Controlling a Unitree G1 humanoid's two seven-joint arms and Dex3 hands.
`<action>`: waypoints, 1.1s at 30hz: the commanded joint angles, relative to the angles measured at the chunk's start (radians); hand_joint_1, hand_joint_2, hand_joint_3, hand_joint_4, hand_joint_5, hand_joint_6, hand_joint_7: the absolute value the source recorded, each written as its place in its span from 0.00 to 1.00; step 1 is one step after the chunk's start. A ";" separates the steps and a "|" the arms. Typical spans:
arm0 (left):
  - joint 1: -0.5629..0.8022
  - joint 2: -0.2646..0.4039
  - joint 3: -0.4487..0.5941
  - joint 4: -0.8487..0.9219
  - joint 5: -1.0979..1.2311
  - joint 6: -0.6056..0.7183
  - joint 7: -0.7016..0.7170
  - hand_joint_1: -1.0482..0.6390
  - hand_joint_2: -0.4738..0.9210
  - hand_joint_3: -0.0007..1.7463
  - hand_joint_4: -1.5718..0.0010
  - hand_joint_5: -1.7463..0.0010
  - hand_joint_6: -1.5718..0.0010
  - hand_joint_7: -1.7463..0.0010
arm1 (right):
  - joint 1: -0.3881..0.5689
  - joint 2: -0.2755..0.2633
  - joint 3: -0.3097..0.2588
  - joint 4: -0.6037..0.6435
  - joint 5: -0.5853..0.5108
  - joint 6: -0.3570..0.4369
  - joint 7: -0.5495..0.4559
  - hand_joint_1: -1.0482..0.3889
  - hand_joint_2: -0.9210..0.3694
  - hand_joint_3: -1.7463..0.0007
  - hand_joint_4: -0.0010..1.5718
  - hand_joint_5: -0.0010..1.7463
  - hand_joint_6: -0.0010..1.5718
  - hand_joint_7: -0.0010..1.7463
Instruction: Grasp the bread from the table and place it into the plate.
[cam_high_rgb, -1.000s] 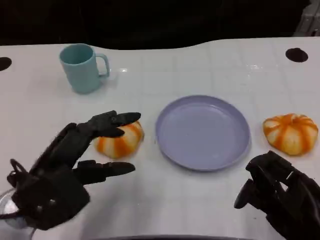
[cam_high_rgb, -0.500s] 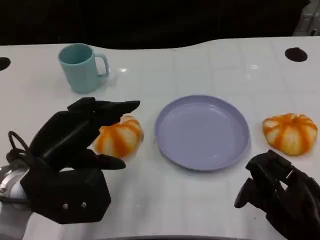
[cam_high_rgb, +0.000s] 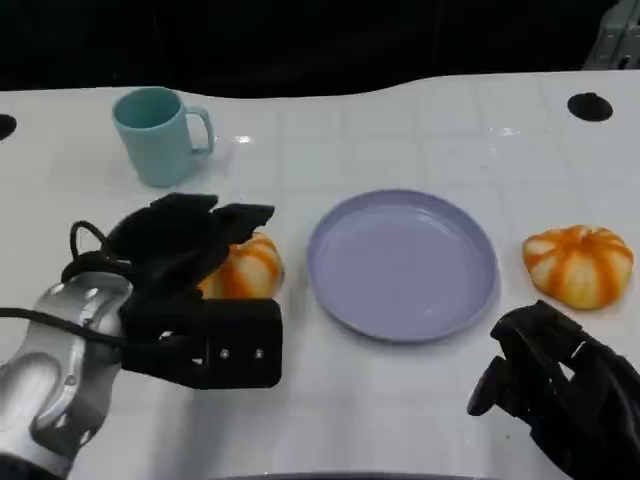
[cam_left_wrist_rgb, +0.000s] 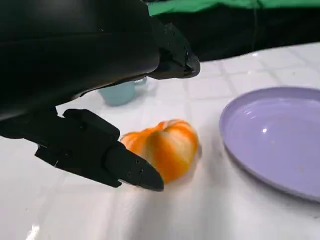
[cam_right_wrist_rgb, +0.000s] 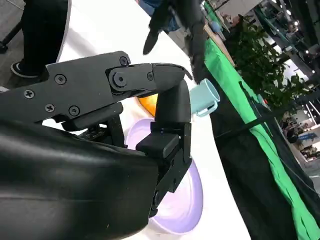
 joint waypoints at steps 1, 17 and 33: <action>-0.021 0.013 -0.010 0.006 -0.002 0.015 0.000 0.48 0.87 0.00 1.00 0.94 0.89 0.99 | 0.003 -0.006 -0.006 -0.004 0.000 -0.007 -0.001 0.37 0.00 0.86 0.37 1.00 0.34 0.83; -0.371 -0.184 -0.159 0.731 0.011 0.030 0.177 0.45 0.86 0.00 0.99 0.94 0.89 1.00 | 0.024 -0.011 -0.010 -0.019 0.007 -0.001 0.000 0.37 0.00 0.86 0.38 0.99 0.35 0.82; -0.517 -0.252 -0.197 1.056 -0.028 -0.032 0.285 0.44 0.89 0.00 0.98 0.95 0.89 1.00 | 0.036 -0.015 -0.011 -0.025 0.009 -0.008 0.013 0.37 0.00 0.86 0.38 0.98 0.35 0.82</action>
